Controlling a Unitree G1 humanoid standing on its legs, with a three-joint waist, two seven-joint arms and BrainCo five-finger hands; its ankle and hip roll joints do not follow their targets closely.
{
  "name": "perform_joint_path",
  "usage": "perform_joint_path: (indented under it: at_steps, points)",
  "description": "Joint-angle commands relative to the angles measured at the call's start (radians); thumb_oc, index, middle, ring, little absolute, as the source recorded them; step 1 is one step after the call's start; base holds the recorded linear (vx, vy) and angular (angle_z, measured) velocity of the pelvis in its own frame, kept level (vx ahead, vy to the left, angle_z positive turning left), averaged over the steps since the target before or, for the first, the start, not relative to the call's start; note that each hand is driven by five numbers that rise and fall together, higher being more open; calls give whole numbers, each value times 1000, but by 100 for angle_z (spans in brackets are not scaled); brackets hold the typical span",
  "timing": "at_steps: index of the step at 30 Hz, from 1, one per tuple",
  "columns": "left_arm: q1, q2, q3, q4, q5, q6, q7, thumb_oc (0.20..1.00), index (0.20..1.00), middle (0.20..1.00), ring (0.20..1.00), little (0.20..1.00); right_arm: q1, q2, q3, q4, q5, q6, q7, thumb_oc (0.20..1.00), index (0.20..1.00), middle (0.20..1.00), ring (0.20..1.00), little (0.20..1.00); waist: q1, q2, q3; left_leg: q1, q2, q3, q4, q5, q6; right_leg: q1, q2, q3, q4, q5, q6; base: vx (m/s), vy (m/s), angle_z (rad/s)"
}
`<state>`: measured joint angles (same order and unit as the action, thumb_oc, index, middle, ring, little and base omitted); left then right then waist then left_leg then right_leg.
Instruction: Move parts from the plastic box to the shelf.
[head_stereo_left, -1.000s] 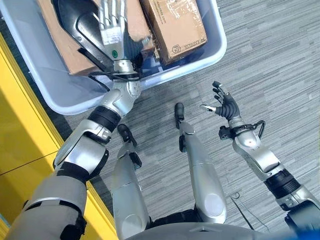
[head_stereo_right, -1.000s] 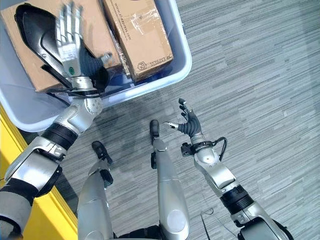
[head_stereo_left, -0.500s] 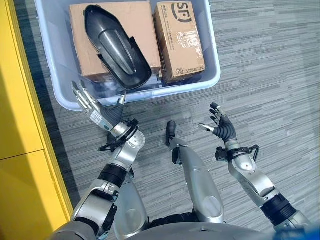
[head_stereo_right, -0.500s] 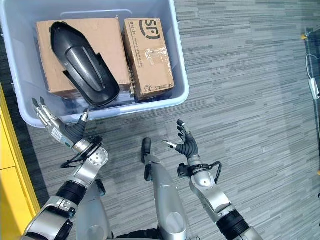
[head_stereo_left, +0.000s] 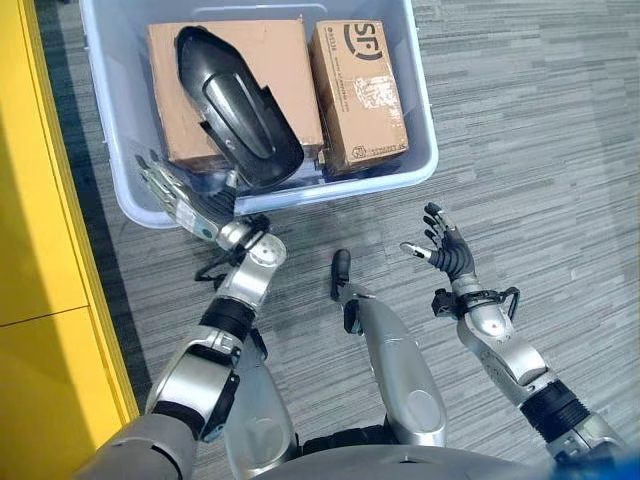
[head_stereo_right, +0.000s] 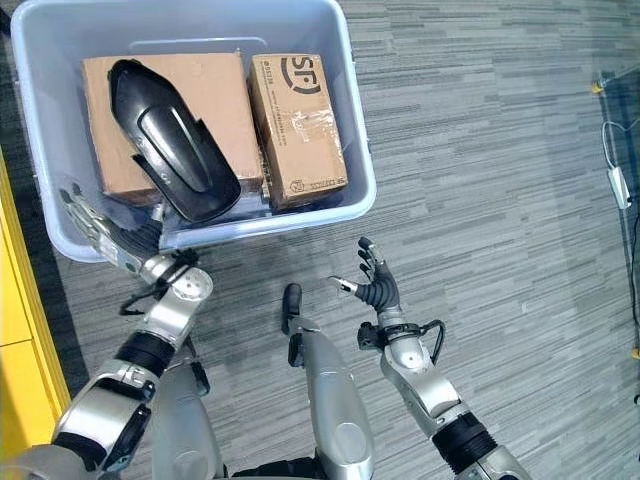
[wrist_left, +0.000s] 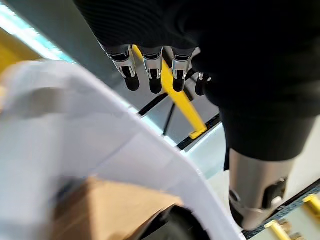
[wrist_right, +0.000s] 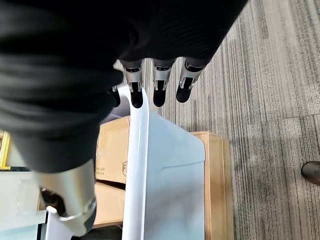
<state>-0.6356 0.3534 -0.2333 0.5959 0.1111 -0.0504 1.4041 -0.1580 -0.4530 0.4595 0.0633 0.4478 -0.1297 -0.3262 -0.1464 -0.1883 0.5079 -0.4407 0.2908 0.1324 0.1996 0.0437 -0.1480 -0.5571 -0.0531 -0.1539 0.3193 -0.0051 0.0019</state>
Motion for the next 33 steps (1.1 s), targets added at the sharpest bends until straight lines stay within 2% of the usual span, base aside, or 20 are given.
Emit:
perform_joint_path:
  at_steps: [1,5,9,11,14,15,16,17,19,22,24,29,33]
  points:
    - [-23,42,1,-25,94,-10,7,1000,1000,1000,1000,1000,-23,-28,-12,-60,10,-18,12,1000,1000,1000,1000,1000,3,-74,12,-85,-6,-54,161,-97,6,42,-8,76,1,-61,74,-15,114,-4]
    - [-69,73,-34,2,132,14,-10,1000,1000,1000,1000,1000,-34,-43,0,-59,15,-20,18,1000,1000,1000,1000,1000,-7,-69,12,-107,-27,-51,187,-113,14,22,-12,94,17,-64,72,-14,99,-7]
    - [-105,64,-55,28,123,27,-31,1000,1000,1000,1000,1000,-51,-40,20,-47,12,-17,9,1000,1000,1000,1000,1000,-13,-66,12,-120,-42,-45,205,-123,20,11,-17,107,24,-64,73,4,76,-4]
    - [-129,64,-68,48,92,36,-55,1000,1000,1000,1000,1000,-65,-36,24,-39,12,-8,7,1000,1000,1000,1000,1000,-16,-64,12,-132,-51,-44,218,-129,24,1,-19,114,32,-63,73,3,85,-3]
    - [-149,55,-72,75,39,10,-97,1000,1000,1000,1000,1000,-79,-32,31,-32,9,1,0,1000,1000,1000,1000,1000,-16,-68,12,-146,-62,-46,231,-135,29,-8,-21,119,36,-61,75,7,39,3]
    - [-161,41,-71,85,-25,25,-103,1000,1000,1000,1000,1000,-91,-25,35,-28,8,14,-8,1000,1000,1000,1000,1000,-16,-70,12,-156,-70,-48,232,-134,32,-14,-20,120,35,-58,76,-62,18,1]
    - [-169,40,-70,87,-36,25,-105,1000,1000,1000,1000,1000,-99,-23,32,-28,8,16,-10,1000,1000,1000,1000,1000,-16,-73,12,-177,-72,-40,226,-107,40,-35,-22,117,29,-35,70,0,0,0]
    - [-162,34,-68,91,-54,24,-106,1000,1000,1000,1000,1000,-95,-20,38,-25,8,17,-13,1000,1000,1000,1000,1000,-15,-72,12,-161,-73,-49,234,-135,33,-16,-20,120,36,-58,77,0,0,0]
    - [-171,24,-65,109,-42,38,-118,1000,1000,1000,1000,1000,-103,-8,44,-17,2,16,-17,1000,1000,1000,1000,1000,-12,-82,12,-176,-73,-53,245,-139,35,-22,-19,117,40,-57,79,48,-28,2]
    - [-178,13,-48,119,-159,43,-73,1000,1000,1000,1000,1000,-109,-6,43,-21,0,17,-20,1000,1000,1000,1000,1000,-12,-91,12,-185,-74,-53,250,-141,37,-26,-18,115,40,-56,79,3,-6,1]
    - [-181,9,-32,131,-139,56,-49,1000,1000,1000,1000,1000,-118,1,47,-16,1,23,-32,1000,1000,1000,1000,1000,-12,-96,12,-194,-73,-56,259,-144,36,-31,-19,113,44,-57,80,4,-21,1]
    - [-209,26,-18,158,-184,81,-52,1000,1000,1000,1000,1000,-118,-4,49,-12,10,16,-41,1000,1000,1000,1000,1000,-14,-118,12,-216,-65,-57,279,-149,37,-40,-15,105,47,-53,78,10,-55,4]
    - [-229,30,-9,178,-200,99,-99,1000,1000,1000,1000,1000,-122,-4,52,-9,14,13,-53,1000,1000,1000,1000,1000,-17,-133,12,-244,-63,-59,305,-156,39,-60,-12,98,65,-56,77,2,-61,-2]
